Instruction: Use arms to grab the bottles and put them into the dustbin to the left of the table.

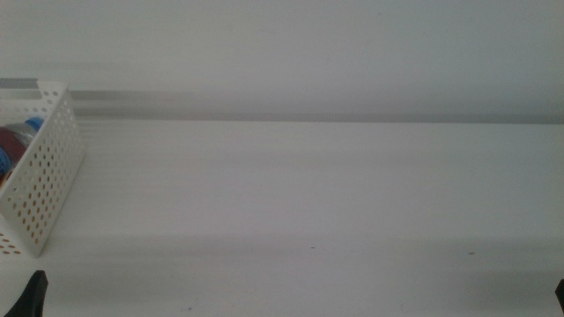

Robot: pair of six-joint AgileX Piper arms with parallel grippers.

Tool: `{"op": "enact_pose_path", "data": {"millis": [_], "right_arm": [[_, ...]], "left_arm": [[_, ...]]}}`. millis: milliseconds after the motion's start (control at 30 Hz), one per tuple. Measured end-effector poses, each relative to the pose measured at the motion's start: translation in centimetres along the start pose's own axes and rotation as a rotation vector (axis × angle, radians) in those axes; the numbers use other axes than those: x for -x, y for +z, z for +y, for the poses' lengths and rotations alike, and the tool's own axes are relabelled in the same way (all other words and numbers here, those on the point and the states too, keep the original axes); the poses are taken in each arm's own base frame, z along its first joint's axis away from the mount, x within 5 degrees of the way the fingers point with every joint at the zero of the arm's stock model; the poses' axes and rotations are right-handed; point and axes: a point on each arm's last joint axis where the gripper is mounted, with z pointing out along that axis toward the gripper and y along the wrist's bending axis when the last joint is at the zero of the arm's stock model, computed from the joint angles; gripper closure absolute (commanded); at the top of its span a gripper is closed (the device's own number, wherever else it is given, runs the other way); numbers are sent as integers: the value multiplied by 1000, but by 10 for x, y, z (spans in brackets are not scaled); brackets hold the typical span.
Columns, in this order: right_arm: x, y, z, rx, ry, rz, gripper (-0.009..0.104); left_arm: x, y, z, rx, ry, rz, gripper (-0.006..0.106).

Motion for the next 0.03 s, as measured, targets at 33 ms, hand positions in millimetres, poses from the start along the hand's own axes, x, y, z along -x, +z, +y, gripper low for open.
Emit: {"op": "enact_pose_path", "data": {"millis": [33], "right_arm": [[0, 0, 0, 0, 0, 0, 5]], "left_arm": [[0, 0, 0, 0, 0, -2, 7]]}}
